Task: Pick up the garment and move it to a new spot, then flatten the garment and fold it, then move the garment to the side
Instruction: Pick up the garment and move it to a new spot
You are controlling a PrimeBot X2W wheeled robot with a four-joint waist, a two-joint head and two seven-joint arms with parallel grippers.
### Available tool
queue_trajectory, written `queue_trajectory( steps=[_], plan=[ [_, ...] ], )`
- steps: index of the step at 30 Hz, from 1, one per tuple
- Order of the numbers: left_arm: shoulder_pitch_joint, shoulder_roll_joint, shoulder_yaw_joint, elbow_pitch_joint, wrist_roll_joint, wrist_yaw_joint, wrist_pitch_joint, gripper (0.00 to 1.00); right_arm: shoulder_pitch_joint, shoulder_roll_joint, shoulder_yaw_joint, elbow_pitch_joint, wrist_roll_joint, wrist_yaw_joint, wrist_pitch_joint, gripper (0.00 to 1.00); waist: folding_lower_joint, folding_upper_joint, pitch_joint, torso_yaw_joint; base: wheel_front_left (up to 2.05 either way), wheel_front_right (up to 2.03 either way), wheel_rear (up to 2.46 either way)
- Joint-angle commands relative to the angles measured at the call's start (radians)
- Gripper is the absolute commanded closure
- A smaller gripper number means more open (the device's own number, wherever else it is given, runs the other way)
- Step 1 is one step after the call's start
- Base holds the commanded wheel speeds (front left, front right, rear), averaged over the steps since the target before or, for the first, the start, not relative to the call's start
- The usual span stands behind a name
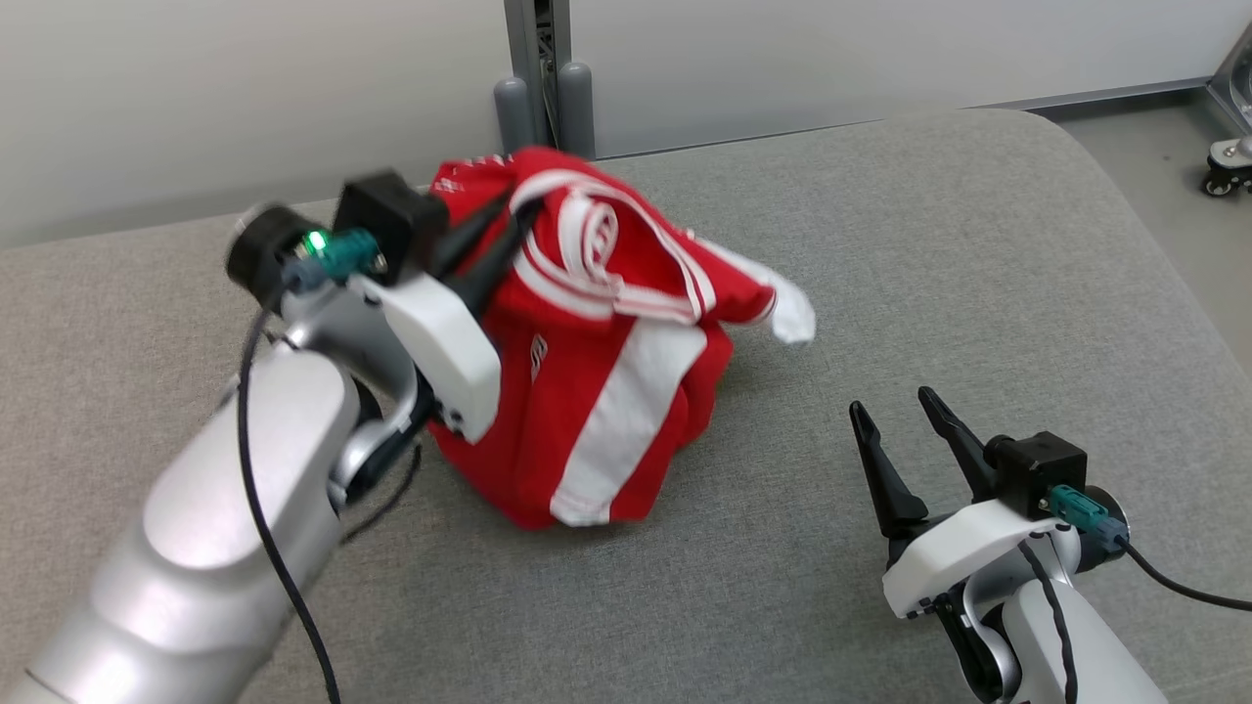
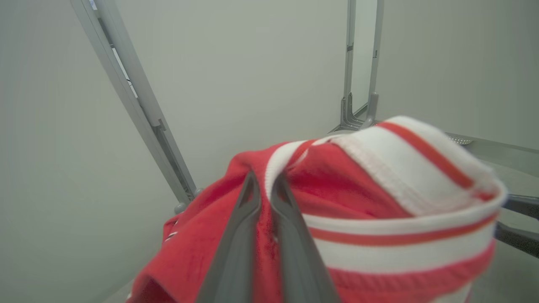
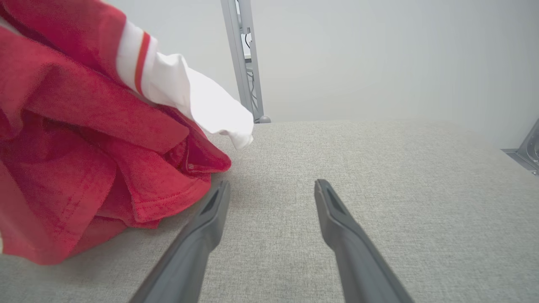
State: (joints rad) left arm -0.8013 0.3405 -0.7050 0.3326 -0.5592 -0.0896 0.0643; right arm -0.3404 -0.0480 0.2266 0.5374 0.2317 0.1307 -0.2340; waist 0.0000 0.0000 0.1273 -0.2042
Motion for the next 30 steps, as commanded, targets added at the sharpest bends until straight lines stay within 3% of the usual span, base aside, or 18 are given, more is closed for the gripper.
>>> queue_trajectory(
  steps=[1, 9, 23, 24, 25, 26, 30],
  plan=[
    [0.069, -0.007, -0.011, 0.004, -0.017, 0.013, -0.026, 1.0, -0.009, -0.004, -0.006, 0.003, 0.0, 0.0, -0.006, 0.0, 0.0, 0.0, 0.003, 0.008, 0.0, 0.0, 0.0],
    [0.193, -0.042, -0.05, 0.1, -0.02, 0.031, -0.087, 1.0, -0.012, -0.005, -0.009, 0.0, -0.008, 0.0, 0.003, 0.0, 0.0, 0.0, 0.007, 0.032, 0.0, 0.0, 0.0],
    [0.251, -0.152, -0.096, 0.425, -0.089, -0.025, -0.199, 1.0, -0.009, -0.005, 0.005, -0.002, -0.011, 0.0, 0.013, 0.0, 0.0, 0.0, 0.004, 0.059, 0.0, 0.0, 0.0],
    [0.245, -0.154, -0.099, 0.436, -0.085, -0.025, -0.213, 0.71, -0.007, -0.005, 0.003, -0.002, -0.012, 0.0, 0.014, 0.0, 0.0, 0.0, 0.001, 0.06, 0.0, 0.0, 0.0],
    [0.237, -0.157, -0.098, 0.442, -0.081, -0.027, -0.231, 0.1, -0.004, -0.005, 0.001, -0.003, -0.013, 0.0, 0.014, 0.0, 0.0, 0.0, -0.002, 0.061, 0.0, 0.0, 0.0],
    [0.233, -0.162, -0.096, 0.448, -0.08, -0.027, -0.246, 0.0, -0.001, -0.005, 0.0, -0.002, -0.014, 0.0, 0.014, 0.0, 0.0, 0.0, -0.005, 0.063, 0.0, 0.0, 0.0],
    [0.224, -0.162, -0.094, 0.434, -0.067, -0.021, -0.288, 0.0, 0.011, -0.005, -0.004, -0.004, -0.009, 0.0, 0.015, 0.0, 0.0, 0.0, -0.019, 0.068, 0.0, 0.0, 0.0]
  ],
)
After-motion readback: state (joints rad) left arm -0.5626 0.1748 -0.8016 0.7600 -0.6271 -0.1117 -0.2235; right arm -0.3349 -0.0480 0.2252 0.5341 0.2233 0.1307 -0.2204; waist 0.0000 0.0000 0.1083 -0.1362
